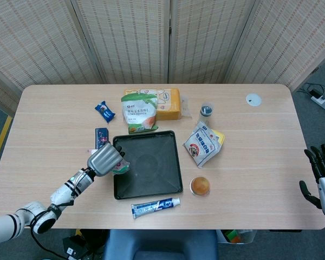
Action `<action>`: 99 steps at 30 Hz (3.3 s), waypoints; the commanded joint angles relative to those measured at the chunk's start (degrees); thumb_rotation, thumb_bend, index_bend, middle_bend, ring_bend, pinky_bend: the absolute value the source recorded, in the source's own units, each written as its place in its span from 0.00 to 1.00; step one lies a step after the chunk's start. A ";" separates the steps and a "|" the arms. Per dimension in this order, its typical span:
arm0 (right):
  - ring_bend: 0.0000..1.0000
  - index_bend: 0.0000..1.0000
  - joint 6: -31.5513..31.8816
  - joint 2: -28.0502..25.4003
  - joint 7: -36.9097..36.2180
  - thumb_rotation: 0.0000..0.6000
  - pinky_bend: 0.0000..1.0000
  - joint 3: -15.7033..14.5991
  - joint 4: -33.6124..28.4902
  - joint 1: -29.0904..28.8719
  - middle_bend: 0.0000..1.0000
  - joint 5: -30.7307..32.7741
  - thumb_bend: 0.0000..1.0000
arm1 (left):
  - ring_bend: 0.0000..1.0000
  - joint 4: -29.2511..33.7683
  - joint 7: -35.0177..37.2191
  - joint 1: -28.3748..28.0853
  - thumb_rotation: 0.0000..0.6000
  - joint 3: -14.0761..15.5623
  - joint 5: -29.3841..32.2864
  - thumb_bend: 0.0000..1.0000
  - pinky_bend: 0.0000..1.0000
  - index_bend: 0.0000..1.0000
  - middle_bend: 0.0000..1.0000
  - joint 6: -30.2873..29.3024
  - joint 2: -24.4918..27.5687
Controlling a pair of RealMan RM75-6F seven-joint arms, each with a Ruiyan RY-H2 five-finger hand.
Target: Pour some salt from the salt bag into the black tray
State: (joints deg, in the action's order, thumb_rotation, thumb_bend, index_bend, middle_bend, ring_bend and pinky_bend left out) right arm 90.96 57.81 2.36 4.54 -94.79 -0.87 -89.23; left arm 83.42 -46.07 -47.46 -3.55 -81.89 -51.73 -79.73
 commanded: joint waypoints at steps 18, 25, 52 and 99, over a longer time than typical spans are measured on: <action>0.13 0.04 0.38 0.46 -1.14 1.00 0.04 -0.27 1.00 0.36 0.07 0.19 0.42 | 0.75 4.43 -45.94 -2.51 1.00 1.21 19.88 0.72 0.74 0.48 0.73 -8.33 -10.79; 0.14 0.04 0.37 0.63 -1.58 1.00 0.04 -0.25 1.48 0.44 0.07 0.48 0.42 | 0.75 3.25 -52.19 -3.57 1.00 2.40 23.73 0.72 0.74 0.48 0.73 -10.64 -12.59; 0.14 0.04 0.30 0.59 -0.39 1.00 0.04 -0.08 0.51 0.76 0.07 1.61 0.42 | 0.74 -3.88 1.20 -1.27 1.00 2.83 4.85 0.70 0.74 0.50 0.73 -9.64 -10.76; 0.14 0.04 0.31 0.20 1.30 1.00 0.04 -0.29 -1.50 1.07 0.07 1.59 0.42 | 0.71 -25.95 72.65 12.47 1.00 5.25 -7.29 0.70 0.74 0.51 0.73 -14.69 -8.33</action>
State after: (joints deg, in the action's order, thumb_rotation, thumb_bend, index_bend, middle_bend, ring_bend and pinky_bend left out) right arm 91.26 58.00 3.67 4.25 -96.29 0.20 -87.63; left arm 58.58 26.03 -35.01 1.49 -88.59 -66.46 -87.30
